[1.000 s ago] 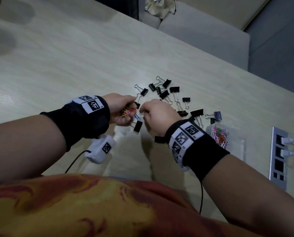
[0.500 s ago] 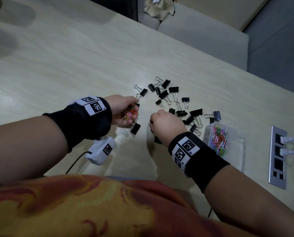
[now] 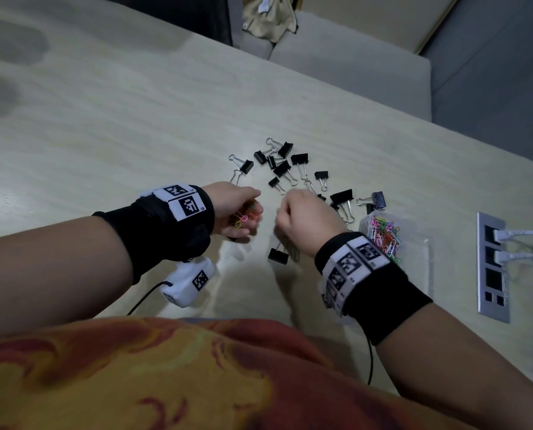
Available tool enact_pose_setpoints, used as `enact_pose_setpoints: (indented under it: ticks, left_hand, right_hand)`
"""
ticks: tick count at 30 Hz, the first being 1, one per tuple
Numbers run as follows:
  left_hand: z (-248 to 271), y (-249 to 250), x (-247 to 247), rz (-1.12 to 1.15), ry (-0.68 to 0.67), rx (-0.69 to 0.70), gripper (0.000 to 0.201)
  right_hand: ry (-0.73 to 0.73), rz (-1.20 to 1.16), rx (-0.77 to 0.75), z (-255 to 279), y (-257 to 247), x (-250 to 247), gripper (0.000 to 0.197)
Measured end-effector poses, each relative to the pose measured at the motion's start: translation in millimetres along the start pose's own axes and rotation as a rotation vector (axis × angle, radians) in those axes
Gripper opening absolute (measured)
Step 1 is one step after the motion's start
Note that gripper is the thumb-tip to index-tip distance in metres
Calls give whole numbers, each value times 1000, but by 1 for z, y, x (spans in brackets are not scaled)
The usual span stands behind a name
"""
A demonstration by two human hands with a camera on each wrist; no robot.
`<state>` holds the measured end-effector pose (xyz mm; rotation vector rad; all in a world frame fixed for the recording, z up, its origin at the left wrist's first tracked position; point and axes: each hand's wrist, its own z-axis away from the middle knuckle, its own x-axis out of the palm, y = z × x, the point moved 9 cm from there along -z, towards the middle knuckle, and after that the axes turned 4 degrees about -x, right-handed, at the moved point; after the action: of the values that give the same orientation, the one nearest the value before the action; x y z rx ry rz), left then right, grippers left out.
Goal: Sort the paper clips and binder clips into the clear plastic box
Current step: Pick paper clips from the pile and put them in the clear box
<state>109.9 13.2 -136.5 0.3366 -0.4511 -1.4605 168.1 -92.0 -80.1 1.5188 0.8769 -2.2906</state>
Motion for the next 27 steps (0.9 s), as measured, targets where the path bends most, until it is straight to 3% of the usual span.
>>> enact_pose_setpoints:
  ticks: [3, 6, 9, 12, 14, 19, 23, 27]
  left_hand:
    - [-1, 3, 15, 37, -53, -5, 42]
    - [0, 8, 29, 48, -86, -3, 34]
    - [-3, 7, 37, 55, -104, -32, 35]
    - [-8, 2, 34, 43, -79, -71, 37]
    - [-10, -2, 31, 24, -62, -90, 38]
    - [-10, -4, 22, 8, -15, -91, 39]
    - [-9, -4, 16, 16, 10, -81, 38]
    - [-7, -4, 13, 23, 28, -79, 37]
  right_hand:
    - [47, -413, -17, 5, -8, -24, 16]
    - [67, -497, -18, 8, -9, -33, 10]
    - [86, -381, 110, 10, 17, -38, 13]
    - [-233, -45, 216, 25, 38, -10, 18]
    - [-333, 12, 220, 38, 40, 9, 10]
    - [-202, 84, 34, 41, 24, 38, 39]
    - [-130, 155, -36, 44, 24, 49, 25]
    - [-95, 134, 8, 47, 34, 47, 18]
